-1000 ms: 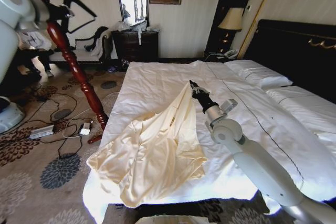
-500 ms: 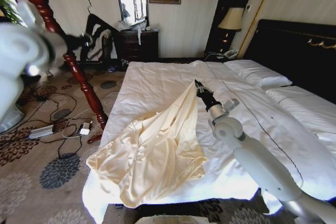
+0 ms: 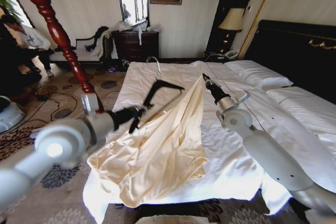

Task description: Pick up the clothes from the bed and hang them on the clothes hanger.

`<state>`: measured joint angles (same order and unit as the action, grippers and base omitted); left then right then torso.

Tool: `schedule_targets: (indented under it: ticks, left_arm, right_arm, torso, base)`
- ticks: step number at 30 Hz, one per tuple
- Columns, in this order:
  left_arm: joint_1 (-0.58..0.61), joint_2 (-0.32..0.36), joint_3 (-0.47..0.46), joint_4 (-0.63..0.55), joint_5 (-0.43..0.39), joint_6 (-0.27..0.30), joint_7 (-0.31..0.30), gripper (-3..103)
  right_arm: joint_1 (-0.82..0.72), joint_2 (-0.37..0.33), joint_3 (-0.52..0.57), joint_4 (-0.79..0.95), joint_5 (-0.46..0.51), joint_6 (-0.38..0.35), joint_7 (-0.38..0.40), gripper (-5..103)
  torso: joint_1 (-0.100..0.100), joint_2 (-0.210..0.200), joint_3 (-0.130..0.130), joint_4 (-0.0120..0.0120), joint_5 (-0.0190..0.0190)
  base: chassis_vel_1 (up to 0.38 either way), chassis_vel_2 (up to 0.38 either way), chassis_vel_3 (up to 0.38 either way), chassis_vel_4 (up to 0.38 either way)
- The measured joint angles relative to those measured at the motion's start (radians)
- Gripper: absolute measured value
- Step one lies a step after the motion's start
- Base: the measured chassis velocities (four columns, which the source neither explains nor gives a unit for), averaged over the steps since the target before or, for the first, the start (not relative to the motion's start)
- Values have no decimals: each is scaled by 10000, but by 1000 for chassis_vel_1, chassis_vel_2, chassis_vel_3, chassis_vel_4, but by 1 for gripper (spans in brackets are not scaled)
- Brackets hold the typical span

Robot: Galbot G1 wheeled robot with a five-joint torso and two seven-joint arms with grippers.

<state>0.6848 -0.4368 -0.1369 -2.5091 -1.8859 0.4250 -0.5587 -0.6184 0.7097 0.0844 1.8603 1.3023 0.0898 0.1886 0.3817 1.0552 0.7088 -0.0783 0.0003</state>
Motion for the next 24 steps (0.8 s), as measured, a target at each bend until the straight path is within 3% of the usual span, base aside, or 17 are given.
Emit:
schedule_targets:
  ticks: [11, 20, 24]
  left_arm:
    - [1443, -60, -443, 12, 429, 217, -217, 18]
    - [1107, -466, -124, 54, 488, 295, 120, 18]
    - [783, -771, 184, 71, 398, 579, 369, 18]
  right_arm:
    - [131, -302, -171, 329, -53, 144, -47, 1]
    - [-2, -751, -141, 1593, -9, 402, -217, 1]
    - [16, -802, -304, 1970, -172, 522, -331, 1]
  torso:
    - [1, 0, 0, 6, -3]
    - [1, 0, 0, 1, -5]
    - [1, -1, 1, 4, -2]
  base:
    - [0, 0, 0, 0]
    - [0, 0, 0, 0]
    - [0, 0, 0, 0]
